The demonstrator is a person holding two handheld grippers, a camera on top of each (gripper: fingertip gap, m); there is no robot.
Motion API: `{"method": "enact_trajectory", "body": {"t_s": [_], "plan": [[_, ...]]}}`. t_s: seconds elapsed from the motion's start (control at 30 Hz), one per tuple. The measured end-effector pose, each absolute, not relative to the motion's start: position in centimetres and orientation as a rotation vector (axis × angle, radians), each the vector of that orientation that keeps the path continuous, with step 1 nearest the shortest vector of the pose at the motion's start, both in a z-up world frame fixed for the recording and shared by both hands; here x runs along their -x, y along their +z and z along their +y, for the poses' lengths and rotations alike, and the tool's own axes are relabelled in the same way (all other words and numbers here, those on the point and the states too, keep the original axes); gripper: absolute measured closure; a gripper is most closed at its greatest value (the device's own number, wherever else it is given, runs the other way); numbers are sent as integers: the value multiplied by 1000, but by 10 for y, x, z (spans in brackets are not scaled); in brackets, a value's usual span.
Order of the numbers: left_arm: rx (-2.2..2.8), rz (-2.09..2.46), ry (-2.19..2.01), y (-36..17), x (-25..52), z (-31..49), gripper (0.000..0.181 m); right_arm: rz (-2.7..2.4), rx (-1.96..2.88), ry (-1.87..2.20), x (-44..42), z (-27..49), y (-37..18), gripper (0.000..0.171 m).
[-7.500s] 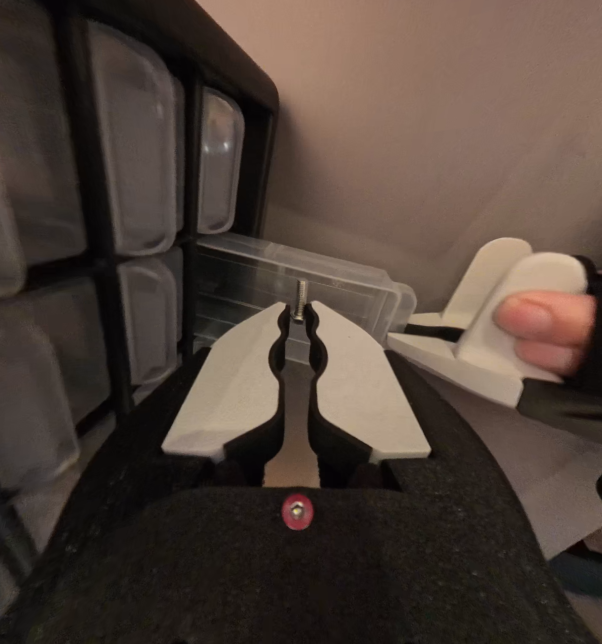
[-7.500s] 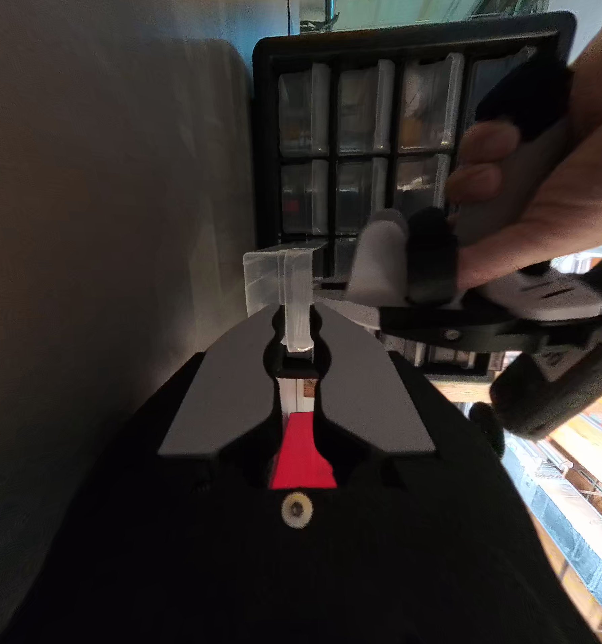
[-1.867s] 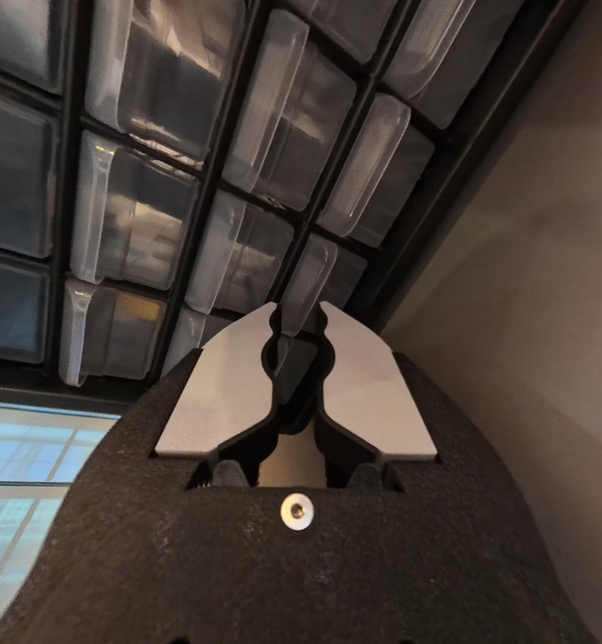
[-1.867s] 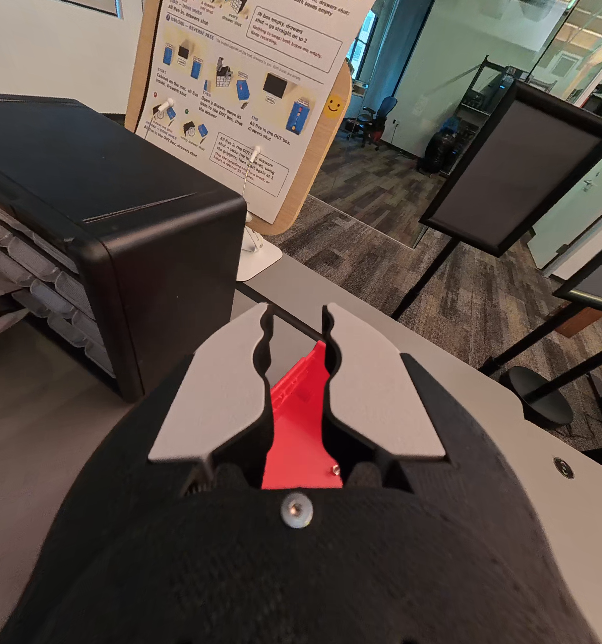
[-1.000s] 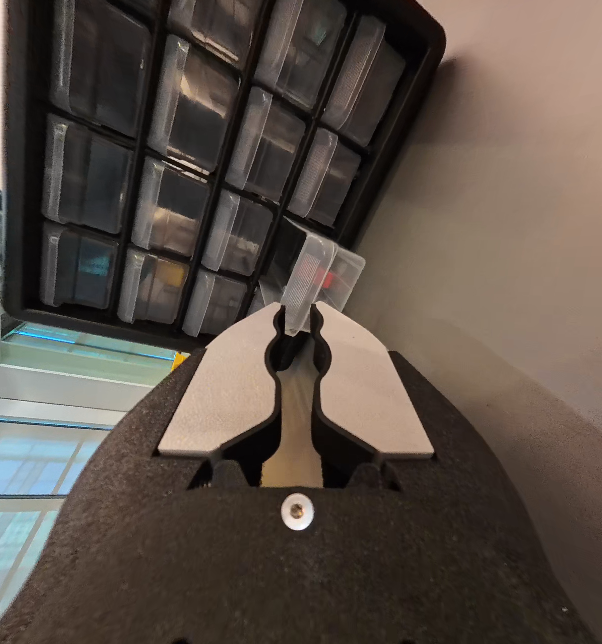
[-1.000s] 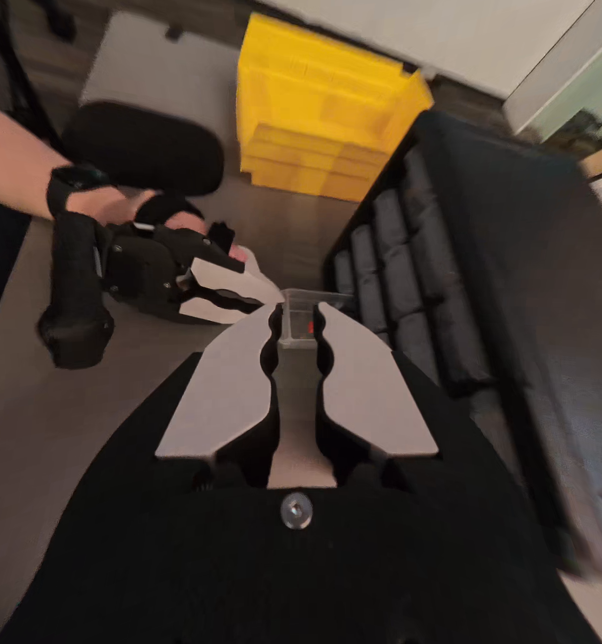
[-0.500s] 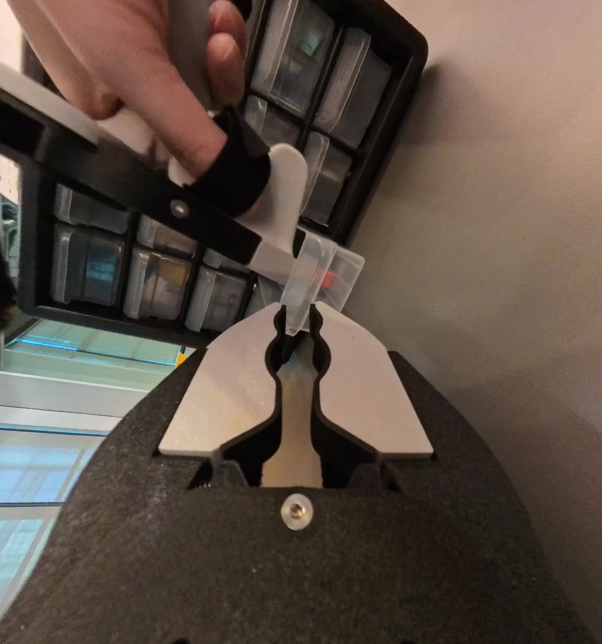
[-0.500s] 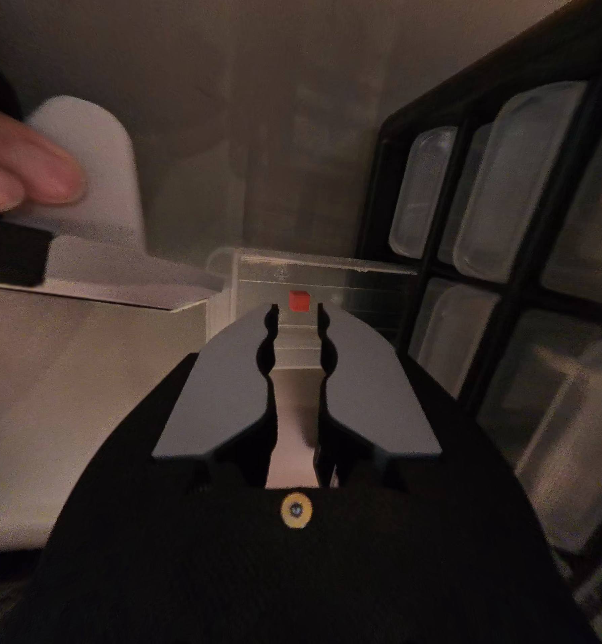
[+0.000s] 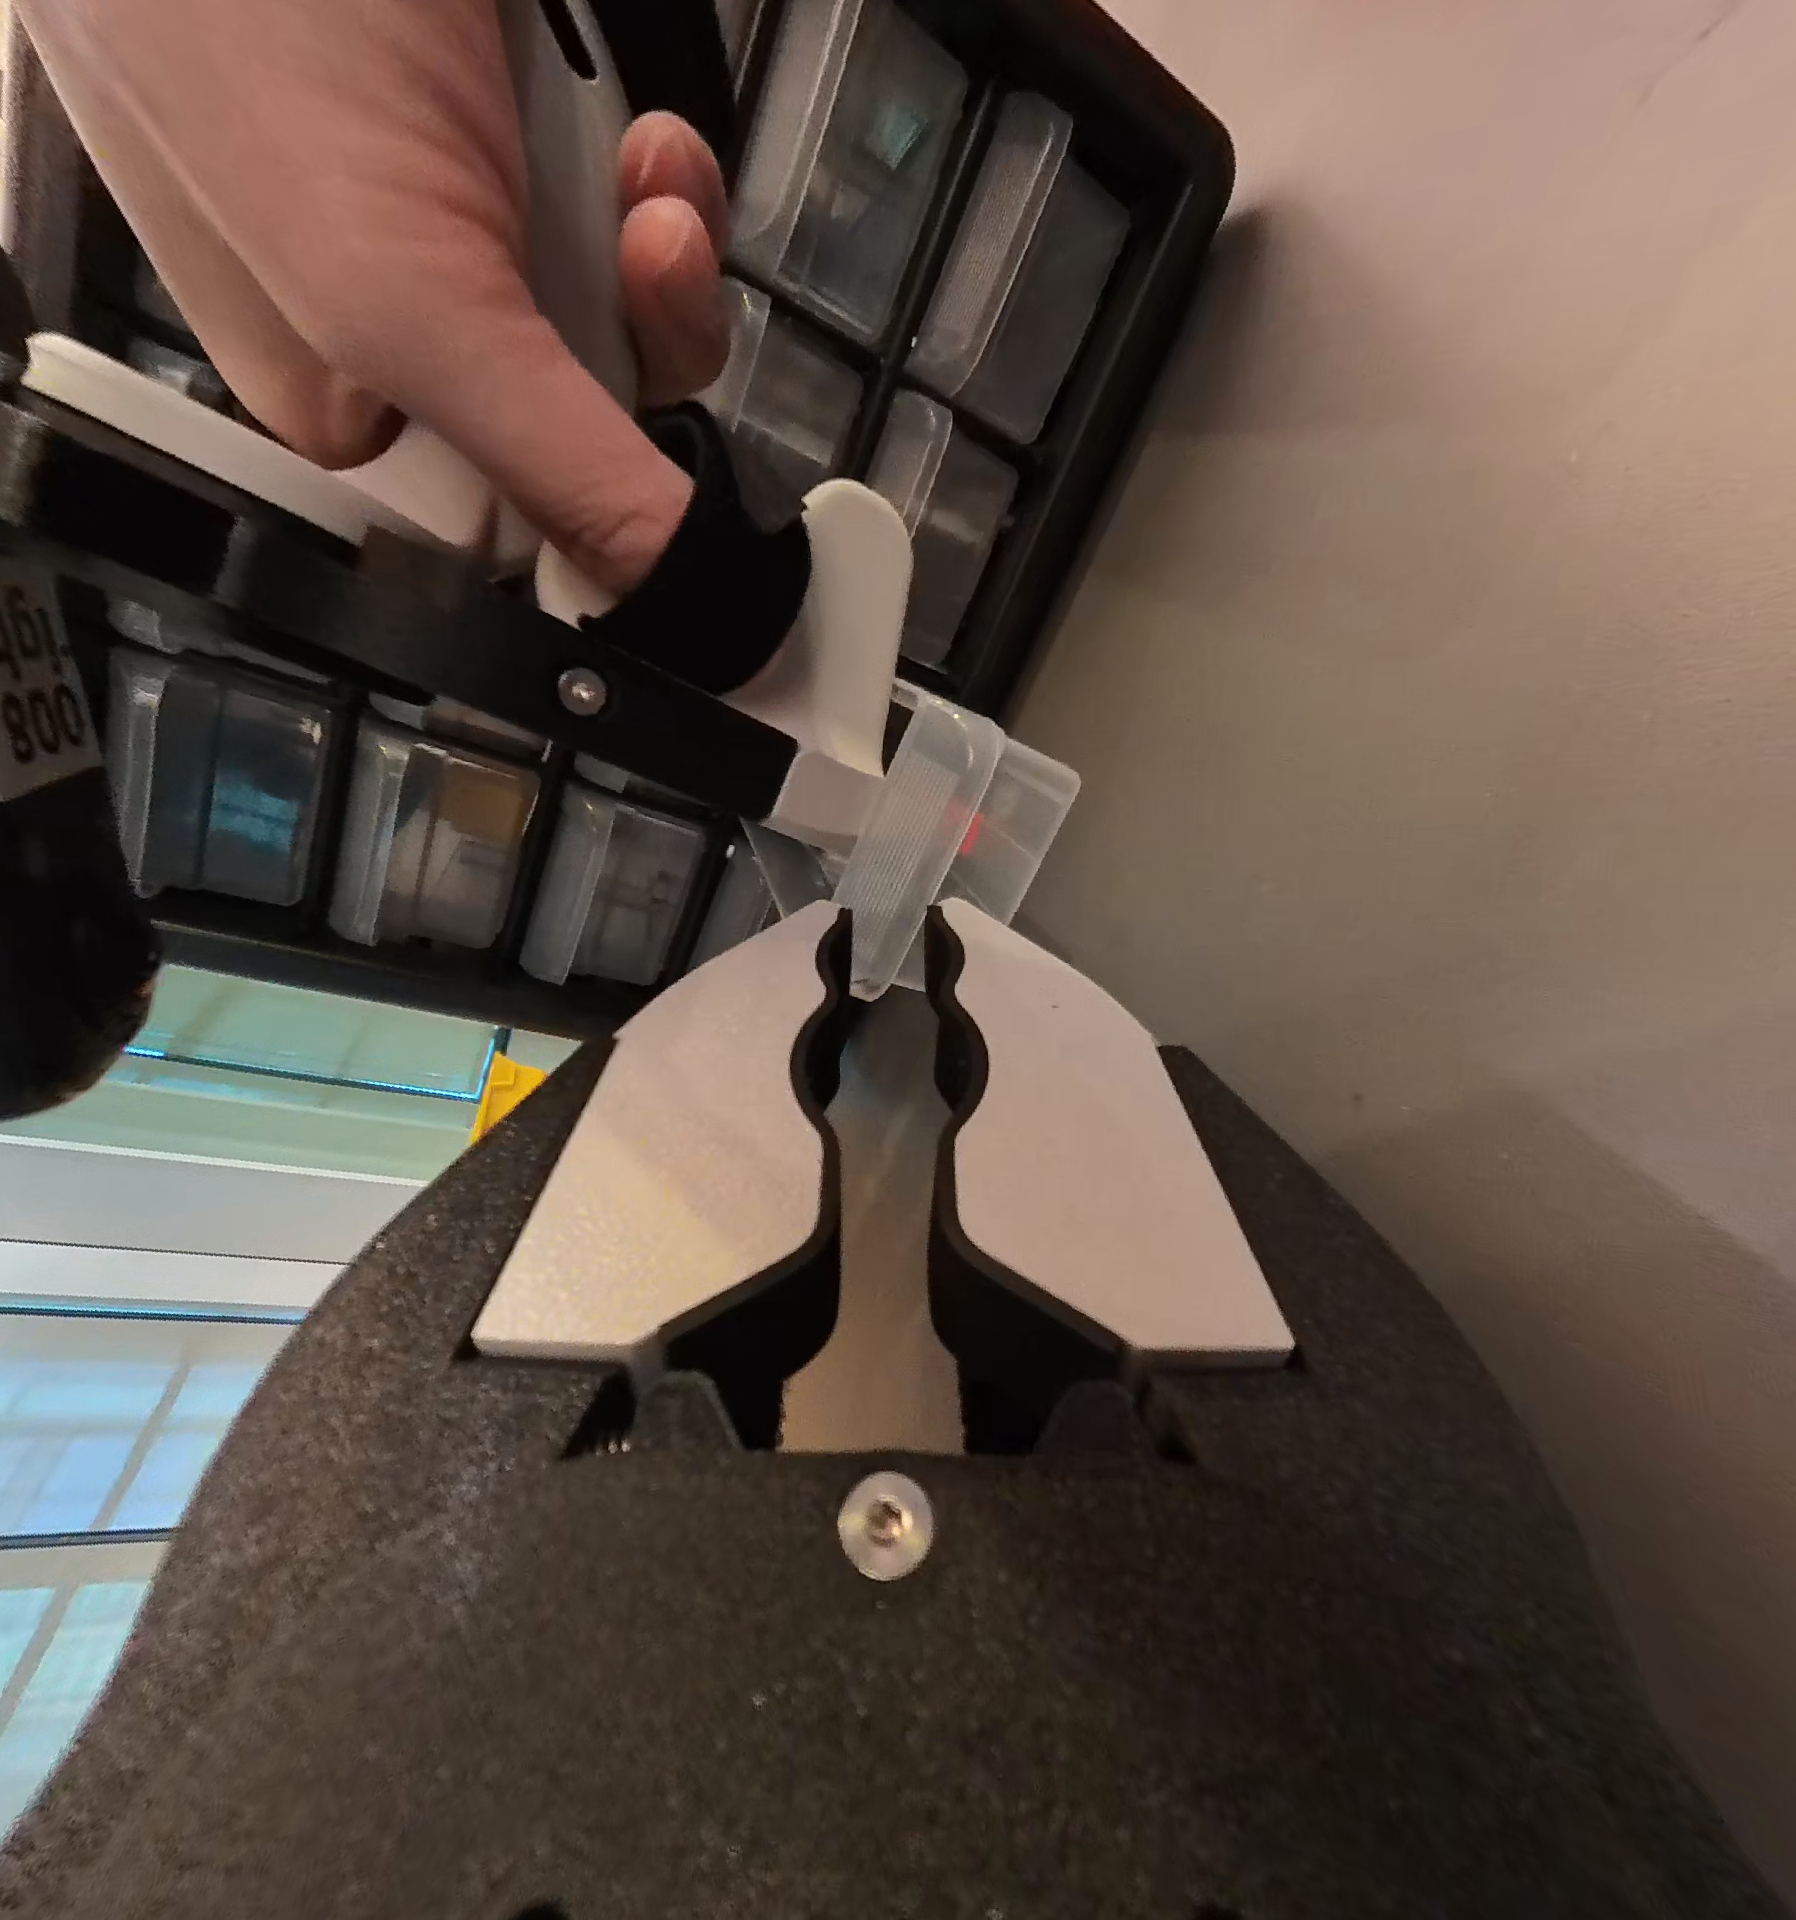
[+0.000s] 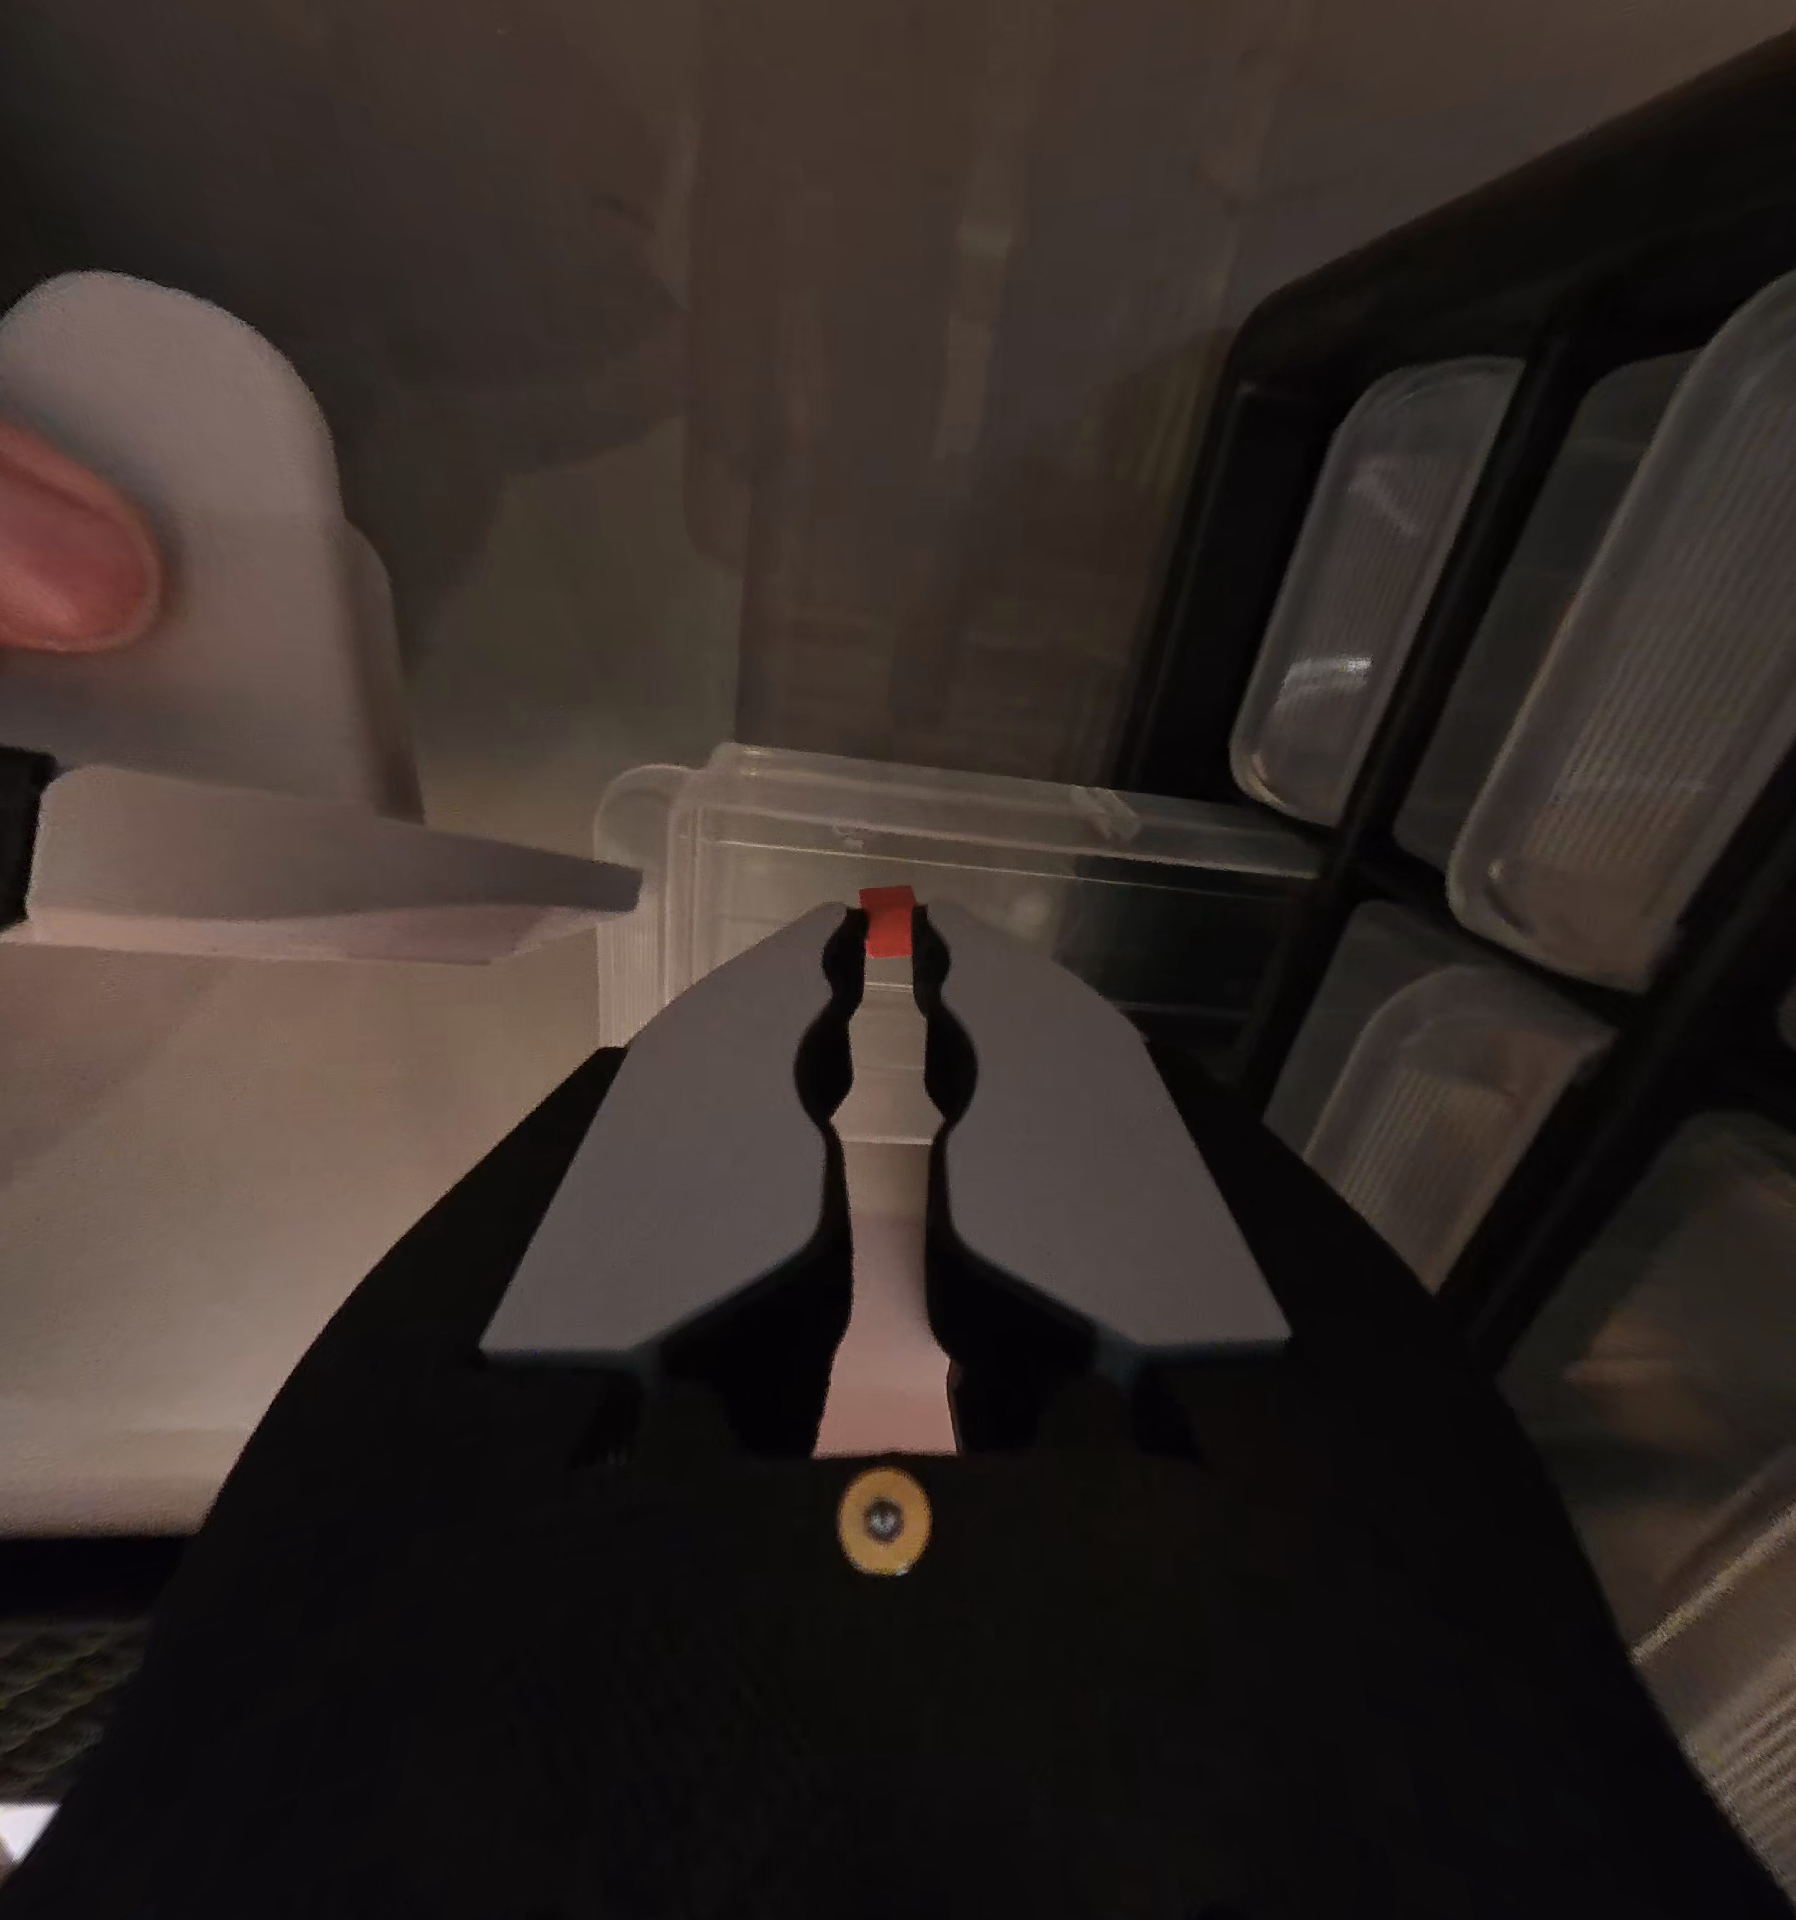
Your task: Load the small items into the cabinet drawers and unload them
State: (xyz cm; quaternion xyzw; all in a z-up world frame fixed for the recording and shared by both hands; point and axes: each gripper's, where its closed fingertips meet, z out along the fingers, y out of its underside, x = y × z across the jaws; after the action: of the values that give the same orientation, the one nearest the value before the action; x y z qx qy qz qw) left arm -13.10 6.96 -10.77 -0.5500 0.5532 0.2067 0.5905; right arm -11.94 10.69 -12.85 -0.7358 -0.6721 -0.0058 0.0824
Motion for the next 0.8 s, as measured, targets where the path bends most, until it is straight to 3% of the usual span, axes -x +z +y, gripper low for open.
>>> {"method": "enact_trajectory", "body": {"t_s": [0.07,0.23,0.53,0.8], "plan": [[1275,1286,484,-107,131,70,169,-2004,2172,19,122,105,-125,169],[1277,1284,479,-107,131,69,169,-1926,2141,69,123,104,-109,169],[1275,1297,499,-109,131,69,169,-2009,2155,-63,119,114,-128,150],[1269,1305,493,-109,130,67,169,-2095,2198,-141,118,112,-133,158]]}}
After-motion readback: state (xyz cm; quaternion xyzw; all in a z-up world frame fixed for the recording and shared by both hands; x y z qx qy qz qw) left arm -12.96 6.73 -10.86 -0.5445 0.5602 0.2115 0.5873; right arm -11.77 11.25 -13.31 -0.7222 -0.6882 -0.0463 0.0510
